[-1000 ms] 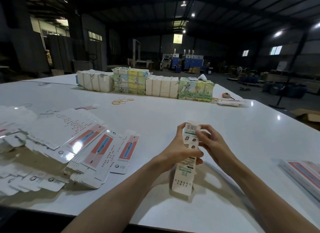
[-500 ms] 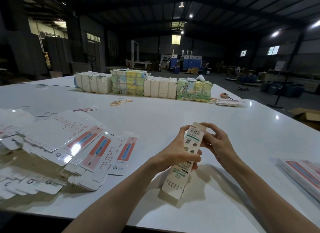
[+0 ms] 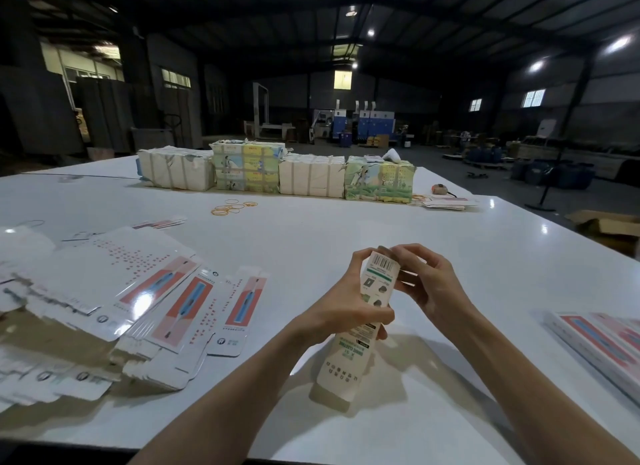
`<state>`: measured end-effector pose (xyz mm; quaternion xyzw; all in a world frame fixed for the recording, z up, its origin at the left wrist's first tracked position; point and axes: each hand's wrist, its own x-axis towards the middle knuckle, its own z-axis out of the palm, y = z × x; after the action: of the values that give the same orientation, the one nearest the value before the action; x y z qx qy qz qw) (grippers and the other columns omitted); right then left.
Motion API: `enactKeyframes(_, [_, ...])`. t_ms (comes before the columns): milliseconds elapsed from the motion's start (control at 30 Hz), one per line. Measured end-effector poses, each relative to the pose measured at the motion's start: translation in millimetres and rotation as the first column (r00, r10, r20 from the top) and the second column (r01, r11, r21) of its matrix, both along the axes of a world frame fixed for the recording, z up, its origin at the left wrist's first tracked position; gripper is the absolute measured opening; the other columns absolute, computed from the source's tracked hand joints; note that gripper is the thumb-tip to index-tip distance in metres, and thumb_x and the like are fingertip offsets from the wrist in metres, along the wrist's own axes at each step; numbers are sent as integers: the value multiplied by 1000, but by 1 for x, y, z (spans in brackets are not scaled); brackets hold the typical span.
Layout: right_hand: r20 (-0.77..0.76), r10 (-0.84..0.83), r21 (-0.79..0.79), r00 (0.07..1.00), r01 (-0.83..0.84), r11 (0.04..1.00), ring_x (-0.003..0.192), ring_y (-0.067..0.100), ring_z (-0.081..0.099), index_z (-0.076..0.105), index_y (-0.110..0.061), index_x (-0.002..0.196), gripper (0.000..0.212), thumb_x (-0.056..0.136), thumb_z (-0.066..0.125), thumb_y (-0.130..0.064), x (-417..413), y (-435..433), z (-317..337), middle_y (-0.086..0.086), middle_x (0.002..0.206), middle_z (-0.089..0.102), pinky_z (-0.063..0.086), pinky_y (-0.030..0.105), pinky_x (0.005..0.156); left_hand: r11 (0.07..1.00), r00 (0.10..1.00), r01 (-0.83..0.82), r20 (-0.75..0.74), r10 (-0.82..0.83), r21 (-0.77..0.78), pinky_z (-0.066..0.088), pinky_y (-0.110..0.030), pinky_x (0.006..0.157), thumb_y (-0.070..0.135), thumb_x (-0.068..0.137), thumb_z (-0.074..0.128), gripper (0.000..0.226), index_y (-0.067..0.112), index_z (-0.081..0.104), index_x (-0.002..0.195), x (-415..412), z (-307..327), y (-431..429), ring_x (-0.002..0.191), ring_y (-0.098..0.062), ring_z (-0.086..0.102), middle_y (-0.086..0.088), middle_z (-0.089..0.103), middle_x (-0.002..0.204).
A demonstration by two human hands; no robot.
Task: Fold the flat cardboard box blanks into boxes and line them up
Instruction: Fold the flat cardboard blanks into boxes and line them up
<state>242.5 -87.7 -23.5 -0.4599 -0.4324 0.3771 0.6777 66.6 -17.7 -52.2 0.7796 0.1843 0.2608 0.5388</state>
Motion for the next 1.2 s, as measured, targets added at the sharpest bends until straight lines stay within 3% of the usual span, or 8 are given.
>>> enactKeyframes(167, [-40, -57, -54, 998, 55, 997, 95, 37, 77, 74, -4, 95, 10, 97, 70, -13, 3, 2, 0, 18, 96, 77, 63, 43, 69, 999, 999, 7, -36, -6, 35, 63, -32, 66, 15, 80, 82, 103, 59, 14, 143, -1, 1, 2, 76, -33, 79, -18, 58, 116])
enactKeyframes(567, [-6, -13, -21, 1000, 13, 1000, 105, 39, 73, 78, -1, 104, 16, 101, 64, -9, 6, -1, 4, 19, 107, 76, 62, 43, 77, 997, 997, -69, 32, 67, 45, 63, -32, 66, 12, 79, 81, 103, 58, 13, 141, 4, 1, -9, 73, -30, 78, -12, 57, 114])
enactKeyframes(733, [25, 2, -2, 1000, -2, 1000, 108, 38, 73, 81, -6, 100, 20, 102, 61, -8, 8, -1, 4, 19, 111, 76, 62, 41, 79, 998, 994, -66, 92, 63, 23, 63, -30, 64, 4, 80, 82, 121, 64, 0, 146, 6, -1, -7, 70, -27, 76, -11, 58, 113])
enactKeyframes(833, [18, 70, 28, 997, -70, 997, 113, 37, 72, 79, -2, 110, 24, 104, 58, -12, 7, -1, 4, 21, 117, 74, 62, 47, 85, 998, 991, -59, 124, 58, 2, 63, -31, 65, 4, 79, 82, 119, 68, 8, 147, 4, 0, -6, 77, -24, 77, -6, 54, 121])
enactKeyframes(1033, [82, 107, 70, 991, -113, 991, 115, 37, 71, 72, 0, 123, 26, 100, 63, -1, -3, 1, -8, 22, 119, 74, 62, 48, 92, 998, 985, -31, 165, 40, -57, 62, -36, 66, 3, 81, 78, 104, 64, 23, 145, 1, 1, -5, 74, -27, 74, -18, 57, 117])
enactKeyframes(1200, [-1, 130, 75, 991, -130, 989, 122, 28, 69, 70, 5, 123, 27, 100, 58, 6, -3, 2, -9, 7, 135, 71, 63, 39, 86, 995, 991, -11, 131, 24, -102, 62, -35, 68, 10, 82, 83, 97, 59, 24, 141, 2, -1, -5, 77, -33, 78, -19, 65, 111])
